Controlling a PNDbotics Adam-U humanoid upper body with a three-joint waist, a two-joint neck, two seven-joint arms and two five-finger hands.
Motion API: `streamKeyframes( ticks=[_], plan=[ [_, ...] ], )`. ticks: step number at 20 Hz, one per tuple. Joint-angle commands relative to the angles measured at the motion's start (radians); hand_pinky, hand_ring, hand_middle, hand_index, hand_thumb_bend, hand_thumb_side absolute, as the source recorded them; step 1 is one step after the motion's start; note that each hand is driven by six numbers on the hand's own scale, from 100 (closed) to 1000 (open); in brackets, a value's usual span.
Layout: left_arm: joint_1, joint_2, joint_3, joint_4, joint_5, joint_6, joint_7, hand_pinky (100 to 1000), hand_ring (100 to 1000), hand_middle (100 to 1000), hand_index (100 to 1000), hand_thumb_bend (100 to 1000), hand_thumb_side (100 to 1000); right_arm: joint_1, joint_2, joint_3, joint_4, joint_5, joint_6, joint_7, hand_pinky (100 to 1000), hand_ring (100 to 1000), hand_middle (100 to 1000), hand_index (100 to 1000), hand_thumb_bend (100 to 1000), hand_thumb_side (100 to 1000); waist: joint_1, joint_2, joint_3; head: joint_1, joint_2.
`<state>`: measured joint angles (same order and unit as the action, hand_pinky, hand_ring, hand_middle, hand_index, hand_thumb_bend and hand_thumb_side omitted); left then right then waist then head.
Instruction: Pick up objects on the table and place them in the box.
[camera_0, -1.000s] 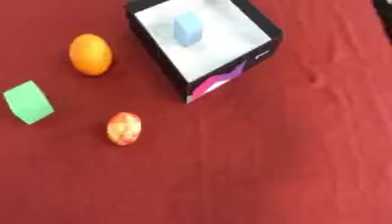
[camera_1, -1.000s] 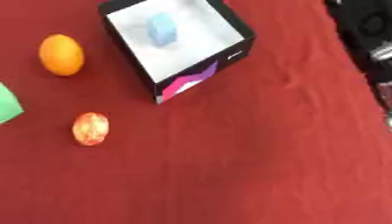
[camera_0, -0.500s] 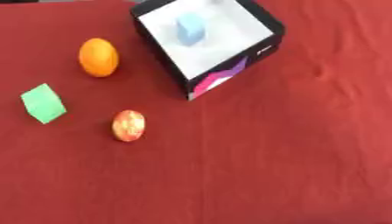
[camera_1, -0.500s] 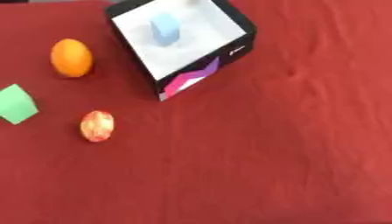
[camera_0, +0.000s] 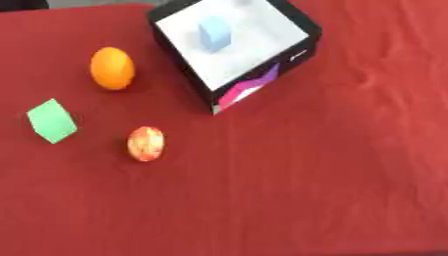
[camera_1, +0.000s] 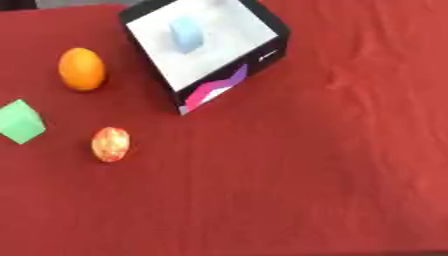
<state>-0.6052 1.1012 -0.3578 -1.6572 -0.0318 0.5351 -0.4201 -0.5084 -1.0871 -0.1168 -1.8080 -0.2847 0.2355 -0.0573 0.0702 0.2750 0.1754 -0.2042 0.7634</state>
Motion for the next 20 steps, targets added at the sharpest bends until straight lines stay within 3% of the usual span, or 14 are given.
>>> streamKeyframes(
  ticks=[1,9,20],
  plan=[
    [-0.061,-0.011,-0.047,0.048,-0.097,0.014,-0.098,901,848,775,870,802,339,-0.006,-0.027,-0.005,0.009,0.009,0.009,0.003,928,786,747,841,598,439,0.014,-0.037,-0.001,0.008,0.007],
    [-0.204,-0.215,-0.133,0.311,-0.279,-0.023,-0.187,902,855,787,881,806,316,0.002,0.0,-0.003,0.019,-0.002,0.01,0.004,925,780,740,836,602,438,0.015,-0.039,-0.012,0.057,0.007],
    [-0.261,-0.388,-0.114,0.54,-0.393,-0.153,-0.156,891,839,781,871,811,272,0.008,0.021,-0.006,0.024,-0.01,0.013,-0.005,924,773,734,833,606,437,0.013,-0.027,-0.04,0.085,-0.005]
  ],
)
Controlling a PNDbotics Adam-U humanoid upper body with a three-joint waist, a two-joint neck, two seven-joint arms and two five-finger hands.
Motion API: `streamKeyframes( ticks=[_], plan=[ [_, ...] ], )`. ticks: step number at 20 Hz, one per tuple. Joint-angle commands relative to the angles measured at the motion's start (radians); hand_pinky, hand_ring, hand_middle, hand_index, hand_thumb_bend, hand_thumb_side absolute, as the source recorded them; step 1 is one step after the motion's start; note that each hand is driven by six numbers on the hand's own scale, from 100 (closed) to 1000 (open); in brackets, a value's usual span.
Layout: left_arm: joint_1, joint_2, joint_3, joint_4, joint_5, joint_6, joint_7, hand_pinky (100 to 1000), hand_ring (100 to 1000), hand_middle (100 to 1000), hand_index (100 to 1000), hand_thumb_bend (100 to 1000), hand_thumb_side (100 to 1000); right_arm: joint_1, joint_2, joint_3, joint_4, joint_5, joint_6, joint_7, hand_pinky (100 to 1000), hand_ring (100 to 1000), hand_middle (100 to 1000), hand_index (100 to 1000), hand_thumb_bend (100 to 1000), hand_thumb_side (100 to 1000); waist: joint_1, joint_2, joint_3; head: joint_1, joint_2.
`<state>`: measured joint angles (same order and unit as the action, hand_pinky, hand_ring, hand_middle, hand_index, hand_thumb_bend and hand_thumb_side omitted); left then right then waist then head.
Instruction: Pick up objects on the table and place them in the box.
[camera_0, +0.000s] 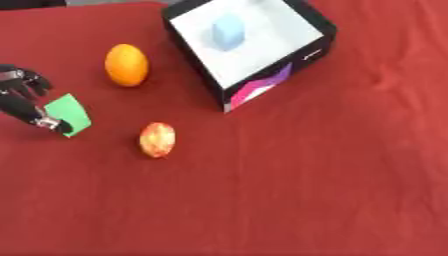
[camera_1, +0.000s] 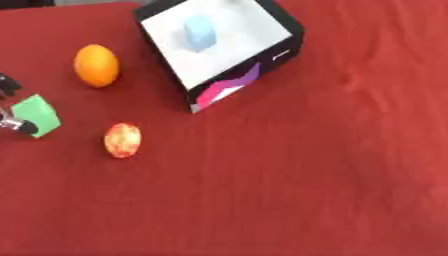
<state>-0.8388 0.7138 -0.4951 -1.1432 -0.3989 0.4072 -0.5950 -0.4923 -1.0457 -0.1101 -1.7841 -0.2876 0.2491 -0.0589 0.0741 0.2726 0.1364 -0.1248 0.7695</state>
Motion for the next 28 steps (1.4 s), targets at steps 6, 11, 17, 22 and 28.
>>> streamKeyframes(
  ticks=[6,11,17,22,28],
  plan=[
    [-0.045,-0.033,0.03,0.05,-0.036,-0.062,0.061,857,796,741,845,763,240,-0.001,-0.011,-0.014,0.012,-0.008,0.003,-0.006,925,770,730,831,611,437,0.011,-0.021,-0.008,0.008,-0.015],
    [-0.049,-0.038,0.018,0.032,-0.009,-0.065,0.064,786,672,588,747,629,156,0.001,-0.005,-0.015,0.026,-0.012,0.007,-0.01,925,768,728,828,614,436,0.014,-0.02,-0.011,0.007,-0.015],
    [-0.05,-0.007,-0.005,-0.034,-0.027,-0.042,0.018,707,570,463,602,261,100,0.012,-0.004,-0.023,0.039,-0.019,0.008,-0.025,925,765,725,826,616,434,0.017,-0.022,-0.01,0.004,-0.009],
    [-0.126,0.062,0.005,-0.161,-0.031,-0.049,-0.004,711,569,464,604,224,100,0.015,-0.011,-0.023,0.041,-0.029,0.005,-0.029,924,764,724,825,612,434,0.021,-0.033,-0.005,-0.009,0.0],
    [-0.254,0.053,0.059,-0.264,-0.023,-0.044,-0.009,717,557,457,599,200,100,-0.005,-0.011,-0.014,0.035,-0.035,0.006,-0.022,925,766,726,826,608,434,0.025,-0.042,-0.012,-0.02,0.0]
  ],
)
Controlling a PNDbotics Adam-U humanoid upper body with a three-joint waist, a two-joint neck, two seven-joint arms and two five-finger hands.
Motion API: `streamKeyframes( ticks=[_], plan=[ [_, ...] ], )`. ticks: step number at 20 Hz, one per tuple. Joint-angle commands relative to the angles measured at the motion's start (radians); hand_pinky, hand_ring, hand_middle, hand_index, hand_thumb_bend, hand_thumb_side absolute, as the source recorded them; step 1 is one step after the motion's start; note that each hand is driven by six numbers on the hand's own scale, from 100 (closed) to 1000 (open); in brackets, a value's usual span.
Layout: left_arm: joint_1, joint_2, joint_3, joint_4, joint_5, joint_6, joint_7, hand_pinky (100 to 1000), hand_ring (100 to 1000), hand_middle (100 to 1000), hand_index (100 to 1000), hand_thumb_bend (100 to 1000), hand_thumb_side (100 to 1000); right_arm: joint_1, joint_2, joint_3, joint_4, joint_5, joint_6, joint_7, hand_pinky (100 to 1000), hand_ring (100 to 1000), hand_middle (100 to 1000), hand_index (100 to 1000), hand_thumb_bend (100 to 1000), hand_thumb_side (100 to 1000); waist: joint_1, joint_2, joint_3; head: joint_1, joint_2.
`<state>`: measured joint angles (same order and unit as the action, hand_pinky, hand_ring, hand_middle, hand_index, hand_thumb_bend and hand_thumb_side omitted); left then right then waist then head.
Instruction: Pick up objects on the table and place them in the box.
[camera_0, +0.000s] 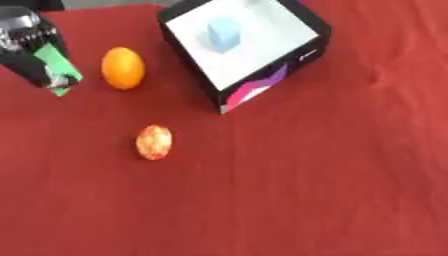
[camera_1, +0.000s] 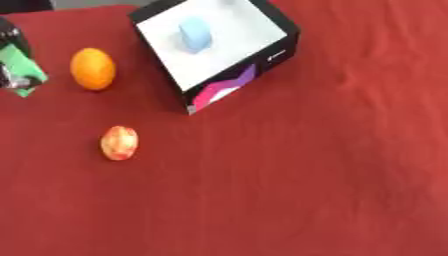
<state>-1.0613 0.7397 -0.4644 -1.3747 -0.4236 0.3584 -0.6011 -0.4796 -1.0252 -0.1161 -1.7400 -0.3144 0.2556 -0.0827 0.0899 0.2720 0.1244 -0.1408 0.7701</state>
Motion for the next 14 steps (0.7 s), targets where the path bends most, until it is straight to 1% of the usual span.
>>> streamKeyframes(
  ticks=[1,2,4,6,9,12,14],
  plan=[
    [-0.036,0.026,0.03,-0.035,0.002,0.007,-0.003,717,557,457,599,200,100,-0.019,-0.032,-0.008,-0.009,-0.008,-0.001,0.002,925,766,726,826,608,434,0.009,-0.041,0.0,-0.004,0.0],
    [-0.043,0.02,0.033,-0.041,0.005,0.005,-0.002,716,548,453,596,177,100,-0.024,-0.028,-0.007,-0.012,-0.009,-0.002,0.004,917,766,725,820,604,433,0.006,-0.042,-0.005,-0.002,0.0],
    [-0.08,-0.017,0.041,-0.069,0.013,-0.008,-0.002,718,547,454,599,177,100,-0.055,-0.016,0.001,-0.017,-0.014,-0.001,0.009,915,766,725,819,603,432,0.004,-0.041,-0.041,0.015,-0.001],
    [-0.131,-0.067,0.051,-0.062,-0.008,-0.013,-0.007,719,541,454,599,175,100,-0.085,-0.006,0.007,-0.019,-0.019,0.002,0.012,913,766,725,817,599,431,0.009,-0.04,-0.077,0.039,-0.009],
    [-0.185,-0.145,0.076,-0.016,-0.052,-0.034,0.0,721,533,454,602,157,100,-0.124,0.003,0.008,-0.02,-0.024,0.002,0.01,914,768,728,816,593,430,0.017,-0.041,-0.113,0.072,-0.025],
    [-0.203,-0.214,0.086,0.041,-0.095,-0.068,0.018,719,535,460,610,153,100,-0.169,0.006,0.013,-0.02,-0.015,0.001,0.002,915,773,732,818,586,428,0.018,-0.044,-0.143,0.091,-0.023],
    [-0.203,-0.251,0.081,0.072,-0.12,-0.095,0.036,720,539,462,612,170,100,-0.197,0.009,0.023,-0.023,-0.001,-0.001,0.003,915,774,733,818,583,428,0.017,-0.047,-0.163,0.101,-0.025]
  ],
)
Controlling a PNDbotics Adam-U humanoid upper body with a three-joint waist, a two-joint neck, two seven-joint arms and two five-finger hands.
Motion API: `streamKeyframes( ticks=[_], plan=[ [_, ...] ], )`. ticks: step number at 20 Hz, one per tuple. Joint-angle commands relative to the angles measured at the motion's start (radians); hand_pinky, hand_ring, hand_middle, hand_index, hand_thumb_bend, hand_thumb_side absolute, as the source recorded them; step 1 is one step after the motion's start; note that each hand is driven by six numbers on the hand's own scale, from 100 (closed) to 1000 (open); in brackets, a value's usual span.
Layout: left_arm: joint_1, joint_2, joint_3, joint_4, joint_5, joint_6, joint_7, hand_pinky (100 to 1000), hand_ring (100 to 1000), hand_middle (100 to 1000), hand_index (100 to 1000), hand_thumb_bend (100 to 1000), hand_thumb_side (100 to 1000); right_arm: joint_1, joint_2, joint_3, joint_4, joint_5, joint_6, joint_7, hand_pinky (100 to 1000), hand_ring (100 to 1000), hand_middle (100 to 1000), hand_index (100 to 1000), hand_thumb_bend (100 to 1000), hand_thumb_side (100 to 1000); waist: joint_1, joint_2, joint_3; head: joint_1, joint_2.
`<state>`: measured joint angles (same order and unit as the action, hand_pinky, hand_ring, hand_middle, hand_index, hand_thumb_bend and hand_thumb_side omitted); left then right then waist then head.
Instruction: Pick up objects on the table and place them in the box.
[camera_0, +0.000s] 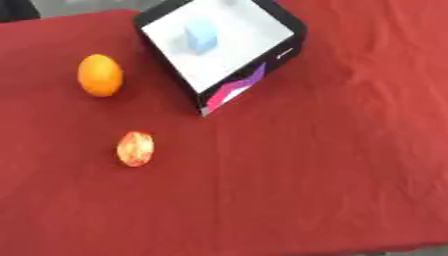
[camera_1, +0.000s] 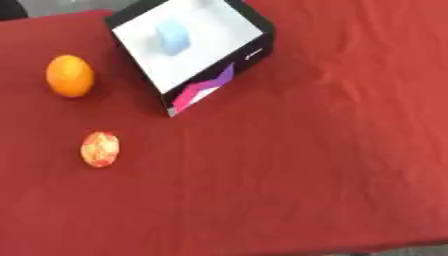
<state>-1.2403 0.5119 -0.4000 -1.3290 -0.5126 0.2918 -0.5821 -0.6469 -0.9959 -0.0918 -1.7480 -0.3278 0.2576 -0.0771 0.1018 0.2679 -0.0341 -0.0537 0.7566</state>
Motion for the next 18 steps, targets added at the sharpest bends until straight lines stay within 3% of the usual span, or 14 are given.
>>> streamKeyframes(
  ticks=[1,9,18],
  plan=[
    [-0.027,-0.04,0.015,0.045,-0.047,-0.042,0.031,720,539,462,611,172,100,-0.042,-0.018,0.003,-0.015,0.02,-0.003,-0.001,916,775,734,818,584,428,0.005,-0.044,-0.013,0.017,-0.013],
    [-0.048,-0.181,0.069,0.166,-0.156,-0.129,0.144,724,560,459,611,133,100,-0.098,0.013,0.025,-0.015,0.046,0.003,0.02,917,775,733,818,582,430,0.011,-0.03,-0.067,0.059,-0.031],
    [0.011,-0.247,0.063,0.288,-0.28,-0.205,0.238,732,586,489,641,219,100,-0.126,0.041,0.05,-0.003,0.062,0.012,0.055,919,774,732,818,589,432,0.025,-0.013,-0.098,0.097,-0.056]
  ],
)
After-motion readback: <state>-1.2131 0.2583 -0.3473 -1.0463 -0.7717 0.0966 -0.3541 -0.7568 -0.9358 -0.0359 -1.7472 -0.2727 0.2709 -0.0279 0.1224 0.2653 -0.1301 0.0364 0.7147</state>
